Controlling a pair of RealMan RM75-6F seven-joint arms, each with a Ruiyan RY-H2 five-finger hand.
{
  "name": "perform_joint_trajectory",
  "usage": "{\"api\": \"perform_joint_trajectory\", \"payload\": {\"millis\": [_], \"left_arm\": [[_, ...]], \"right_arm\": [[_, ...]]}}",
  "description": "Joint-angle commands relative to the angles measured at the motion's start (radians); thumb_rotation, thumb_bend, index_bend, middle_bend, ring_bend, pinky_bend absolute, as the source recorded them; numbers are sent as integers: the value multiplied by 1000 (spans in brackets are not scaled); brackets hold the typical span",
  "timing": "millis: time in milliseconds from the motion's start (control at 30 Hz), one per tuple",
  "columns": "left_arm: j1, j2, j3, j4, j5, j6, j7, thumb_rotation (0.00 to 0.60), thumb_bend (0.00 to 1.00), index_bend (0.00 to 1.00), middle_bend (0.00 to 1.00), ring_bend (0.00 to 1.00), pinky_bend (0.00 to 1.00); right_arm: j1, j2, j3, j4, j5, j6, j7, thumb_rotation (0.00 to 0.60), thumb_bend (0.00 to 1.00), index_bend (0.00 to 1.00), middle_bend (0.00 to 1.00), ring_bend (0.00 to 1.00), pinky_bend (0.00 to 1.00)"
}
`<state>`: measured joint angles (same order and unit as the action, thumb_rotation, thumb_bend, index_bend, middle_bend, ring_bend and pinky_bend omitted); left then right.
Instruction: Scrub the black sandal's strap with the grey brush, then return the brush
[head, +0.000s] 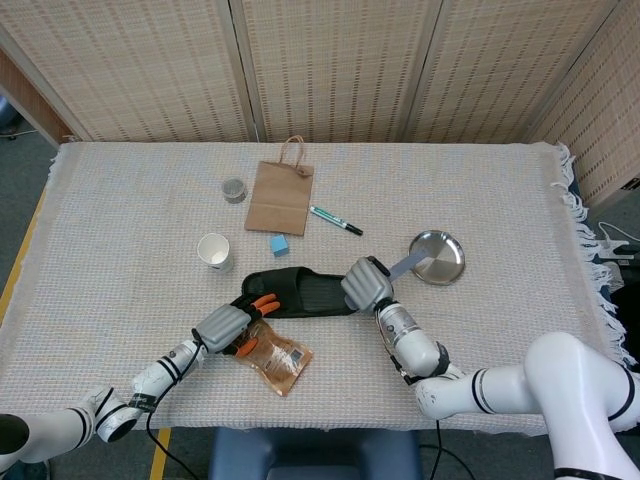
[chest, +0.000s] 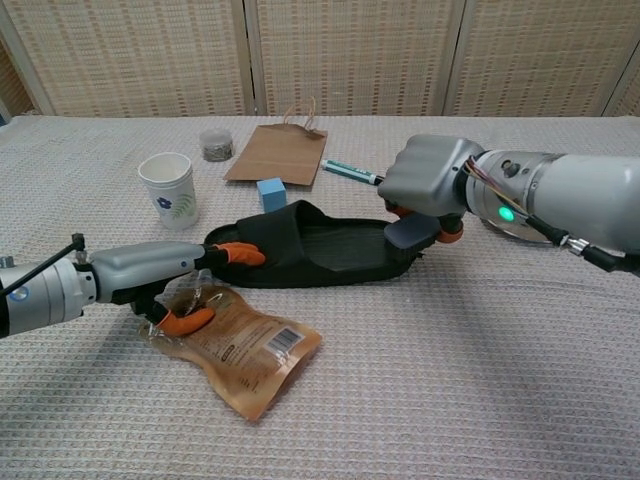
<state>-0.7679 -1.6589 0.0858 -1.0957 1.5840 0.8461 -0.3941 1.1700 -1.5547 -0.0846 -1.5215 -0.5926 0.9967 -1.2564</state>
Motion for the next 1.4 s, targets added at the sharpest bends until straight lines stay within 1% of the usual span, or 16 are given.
{"api": "perform_joint_trajectory", "payload": {"millis": [33,100,167,300,367,500,600,667,733,867,1067,1133,1233,1400], "left_arm": [[0,-3,1,1,-1,-2,2,600,470,0,0,0,145],[1,-1,-1,-3,-2,1,4,600,470,0,0,0,145],[3,3,-5,-12,-7,5,8,600,471,0,0,0,147],[8,24,-24,-49,-15,33,23,600,471,0,0,0,153],[11,31,-36,-67,-18,52,27,600,471,0,0,0,155],[22,44,-58,-116,-8,116,21,600,471,0,0,0,159],[26,48,-70,-140,8,160,16,600,471,0,0,0,167],[28,50,-76,-151,15,181,16,600,471,0,0,0,175],[32,56,-81,-165,21,201,24,600,470,0,0,0,176],[51,83,-81,-212,32,249,29,600,470,0,0,0,176],[93,148,-19,-284,51,261,78,600,470,0,0,0,152],[115,160,-6,-291,63,292,89,600,471,0,0,0,151],[140,164,3,-284,79,335,91,600,470,0,0,0,150],[143,171,9,-283,89,331,83,600,470,0,0,0,149]], "right_arm": [[-8,27,-16,-14,13,24,-18,600,798,736,614,504,703],[-15,53,-21,-36,6,43,-17,600,798,735,614,504,703],[-28,84,-17,-63,-18,61,11,600,798,730,614,504,703],[-83,167,13,-122,-113,114,151,600,800,707,614,504,703],[-111,195,10,-123,-147,131,196,600,800,696,614,504,703],[-180,224,4,-68,-166,129,303,600,800,681,614,504,703],[-231,225,9,-7,-181,118,398,600,800,670,614,504,704],[-262,223,4,26,-207,115,445,600,800,661,614,504,704],[-293,213,-7,76,-238,108,485,600,800,656,614,504,704],[-335,176,-13,178,-262,68,537,600,800,647,614,504,704],[-375,102,6,334,-295,-3,617,600,800,640,614,503,704],[-378,69,13,390,-298,-38,622,600,800,635,614,501,704],[-377,24,36,458,-292,-80,628,600,800,626,614,492,704],[-363,-49,72,554,-273,-134,594,600,800,605,607,482,703]]}}
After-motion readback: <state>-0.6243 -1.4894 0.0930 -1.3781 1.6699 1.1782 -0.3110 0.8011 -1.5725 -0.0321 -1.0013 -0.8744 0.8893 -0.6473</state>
